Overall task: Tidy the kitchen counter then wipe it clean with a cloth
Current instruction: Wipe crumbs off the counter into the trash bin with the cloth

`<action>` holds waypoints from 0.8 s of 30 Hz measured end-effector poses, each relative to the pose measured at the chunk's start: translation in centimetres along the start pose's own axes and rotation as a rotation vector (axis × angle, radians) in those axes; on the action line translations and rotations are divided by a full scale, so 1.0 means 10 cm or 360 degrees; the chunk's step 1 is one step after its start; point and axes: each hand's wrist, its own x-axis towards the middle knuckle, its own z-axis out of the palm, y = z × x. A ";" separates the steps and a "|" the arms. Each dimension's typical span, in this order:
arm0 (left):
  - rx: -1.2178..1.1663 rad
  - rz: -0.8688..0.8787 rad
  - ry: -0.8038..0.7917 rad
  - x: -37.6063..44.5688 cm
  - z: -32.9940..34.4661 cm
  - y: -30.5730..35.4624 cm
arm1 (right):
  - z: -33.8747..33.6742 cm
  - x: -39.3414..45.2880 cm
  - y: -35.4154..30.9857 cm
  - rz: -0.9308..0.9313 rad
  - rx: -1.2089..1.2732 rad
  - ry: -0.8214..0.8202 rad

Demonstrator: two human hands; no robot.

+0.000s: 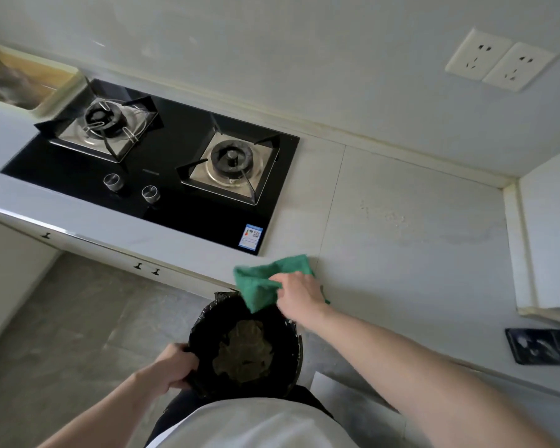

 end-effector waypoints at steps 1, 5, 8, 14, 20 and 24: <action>-0.0009 -0.0006 0.0001 0.01 0.00 0.00 | 0.07 -0.07 -0.14 -0.0085 0.0046 -0.0100; -0.0030 -0.0039 0.0016 0.06 0.00 -0.06 | 0.24 -0.22 -0.40 -0.0228 0.0366 -0.0384; -0.0028 -0.0038 0.0022 0.07 0.00 -0.07 | 0.04 -0.16 -0.31 -0.0218 0.0509 -0.0267; -0.0039 -0.0024 0.0053 0.03 -0.02 -0.05 | -0.81 0.18 0.45 0.0147 0.0681 0.0481; -0.0053 -0.0022 0.0113 -0.01 0.04 0.01 | -1.22 0.43 1.60 0.0642 0.0442 0.1003; -0.0025 -0.0028 0.0114 -0.01 0.06 0.04 | -1.32 0.49 2.16 0.0836 0.0264 0.1011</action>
